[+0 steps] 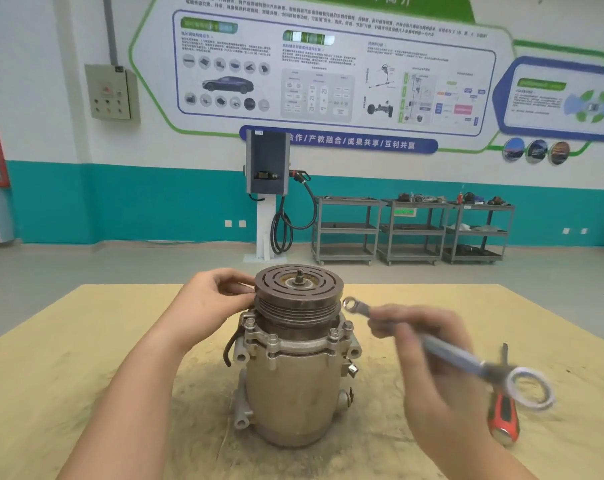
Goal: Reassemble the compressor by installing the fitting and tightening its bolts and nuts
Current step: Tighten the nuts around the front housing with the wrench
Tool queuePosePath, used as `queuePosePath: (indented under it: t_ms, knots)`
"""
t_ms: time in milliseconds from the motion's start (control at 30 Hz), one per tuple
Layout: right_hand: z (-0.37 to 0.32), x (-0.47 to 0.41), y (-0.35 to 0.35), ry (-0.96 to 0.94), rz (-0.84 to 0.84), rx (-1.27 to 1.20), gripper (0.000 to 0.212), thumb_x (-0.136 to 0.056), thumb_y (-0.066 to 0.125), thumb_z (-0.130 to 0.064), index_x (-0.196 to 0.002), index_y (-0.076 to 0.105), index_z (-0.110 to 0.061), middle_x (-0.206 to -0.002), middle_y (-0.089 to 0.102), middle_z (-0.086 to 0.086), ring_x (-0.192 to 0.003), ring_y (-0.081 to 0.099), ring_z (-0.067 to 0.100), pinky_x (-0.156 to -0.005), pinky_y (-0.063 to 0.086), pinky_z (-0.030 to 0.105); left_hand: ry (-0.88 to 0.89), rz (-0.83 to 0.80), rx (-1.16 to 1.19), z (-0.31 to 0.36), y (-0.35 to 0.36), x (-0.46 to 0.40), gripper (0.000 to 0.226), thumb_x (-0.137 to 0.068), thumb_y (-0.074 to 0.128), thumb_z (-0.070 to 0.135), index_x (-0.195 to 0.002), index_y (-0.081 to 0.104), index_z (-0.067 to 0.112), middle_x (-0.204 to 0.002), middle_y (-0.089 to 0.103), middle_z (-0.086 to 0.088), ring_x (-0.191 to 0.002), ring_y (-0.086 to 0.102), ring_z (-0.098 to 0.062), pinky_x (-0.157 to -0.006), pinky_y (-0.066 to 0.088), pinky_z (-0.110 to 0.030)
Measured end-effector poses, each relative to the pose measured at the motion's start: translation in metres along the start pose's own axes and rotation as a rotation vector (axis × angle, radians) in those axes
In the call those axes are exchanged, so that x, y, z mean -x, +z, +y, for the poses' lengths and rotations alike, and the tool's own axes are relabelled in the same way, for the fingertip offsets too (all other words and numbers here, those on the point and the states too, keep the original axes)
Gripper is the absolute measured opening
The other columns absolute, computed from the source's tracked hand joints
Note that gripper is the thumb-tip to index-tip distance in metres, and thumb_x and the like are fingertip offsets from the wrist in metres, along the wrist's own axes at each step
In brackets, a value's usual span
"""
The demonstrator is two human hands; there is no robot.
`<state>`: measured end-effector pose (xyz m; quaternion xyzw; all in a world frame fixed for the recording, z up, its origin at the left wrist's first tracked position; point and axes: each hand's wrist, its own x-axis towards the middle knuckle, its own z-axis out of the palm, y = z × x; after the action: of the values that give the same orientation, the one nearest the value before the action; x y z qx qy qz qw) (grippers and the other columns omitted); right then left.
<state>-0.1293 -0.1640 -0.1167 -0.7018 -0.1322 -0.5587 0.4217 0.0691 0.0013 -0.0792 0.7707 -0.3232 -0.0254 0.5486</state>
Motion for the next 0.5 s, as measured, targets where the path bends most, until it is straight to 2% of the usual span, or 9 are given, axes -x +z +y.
queuePosePath:
  t_ms: [67,133,200,267,300,333,367,433,500]
  knots:
    - [-0.004,-0.007,-0.003,0.202,0.12,-0.237,0.024,-0.092,0.05,-0.009,-0.098,0.058,-0.031,-0.093,0.072,0.01,-0.082,0.069,0.027,-0.074,0.056,0.029,0.014,-0.043,0.031,-0.003,-0.002,-0.001,0.019,-0.089,0.068,0.008,-0.099,0.072,0.024,-0.092,0.076,0.011,-0.086,0.07,0.0,-0.074,0.05,-0.014]
    - [-0.004,-0.012,-0.006,0.393,0.199,-0.47,0.018,-0.093,0.047,-0.003,-0.099,0.053,-0.019,-0.08,0.071,0.016,-0.068,0.067,0.028,-0.065,0.055,0.028,0.009,-0.114,0.073,-0.004,-0.004,0.0,0.029,-0.093,0.058,0.0,-0.105,0.07,0.024,-0.099,0.075,0.011,-0.089,0.069,0.001,-0.069,0.05,-0.009]
    - [0.0,-0.014,-0.009,0.533,0.251,-0.585,0.017,-0.094,0.038,0.003,-0.099,0.048,-0.011,-0.073,0.068,0.019,-0.06,0.064,0.028,-0.058,0.054,0.028,-0.014,-0.149,0.144,-0.008,-0.003,0.0,0.035,-0.096,0.051,0.002,-0.114,0.065,0.029,-0.112,0.072,0.01,-0.1,0.067,-0.001,-0.082,0.053,-0.014]
    - [0.004,-0.019,-0.011,0.635,0.266,-0.645,0.018,-0.095,0.036,0.005,-0.099,0.046,-0.009,-0.072,0.067,0.019,-0.058,0.063,0.028,-0.055,0.054,0.029,-0.017,-0.108,0.226,-0.021,-0.001,0.008,0.029,-0.095,0.06,0.029,-0.122,0.058,0.04,-0.127,0.064,0.012,-0.115,0.061,-0.001,-0.103,0.047,-0.029]
    - [0.007,-0.022,-0.011,0.683,0.261,-0.674,0.018,-0.095,0.036,0.005,-0.1,0.046,-0.009,-0.071,0.066,0.019,-0.058,0.063,0.027,-0.054,0.054,0.029,-0.023,-0.108,0.267,-0.027,0.003,0.017,0.043,-0.086,0.065,0.055,-0.126,0.053,0.045,-0.134,0.059,0.014,-0.12,0.057,-0.001,-0.109,0.042,-0.035]
    - [0.009,-0.027,-0.012,0.735,0.246,-0.698,0.017,-0.094,0.036,0.004,-0.1,0.045,-0.008,-0.07,0.066,0.018,-0.057,0.062,0.027,-0.054,0.054,0.028,-0.026,-0.121,0.292,-0.033,0.009,0.026,0.071,-0.069,0.065,0.077,-0.131,0.048,0.047,-0.139,0.054,0.014,-0.123,0.054,-0.001,-0.111,0.04,-0.038]
    - [0.012,-0.031,-0.012,0.79,0.226,-0.718,0.016,-0.094,0.036,0.003,-0.101,0.045,-0.008,-0.069,0.065,0.017,-0.057,0.062,0.026,-0.053,0.053,0.028,-0.024,-0.145,0.287,-0.038,0.017,0.034,0.098,-0.054,0.064,0.089,-0.138,0.041,0.045,-0.142,0.051,0.015,-0.123,0.053,0.0,-0.111,0.04,-0.038]
    - [0.019,-0.039,-0.012,0.896,0.203,-0.76,0.014,-0.094,0.036,0.001,-0.102,0.044,-0.008,-0.067,0.064,0.014,-0.056,0.06,0.024,-0.052,0.053,0.027,0.017,-0.185,0.282,-0.041,0.03,0.044,0.126,-0.037,0.072,0.088,-0.145,0.032,0.034,-0.138,0.053,0.015,-0.118,0.056,0.004,-0.1,0.047,-0.023]
    - [0.024,-0.042,-0.012,0.962,0.22,-0.795,0.013,-0.094,0.037,0.0,-0.102,0.043,-0.008,-0.066,0.063,0.012,-0.055,0.058,0.022,-0.052,0.052,0.026,0.012,-0.17,0.328,-0.038,0.037,0.046,0.135,-0.027,0.084,0.077,-0.142,0.031,0.031,-0.135,0.057,0.009,-0.119,0.058,-0.002,-0.102,0.047,-0.024]
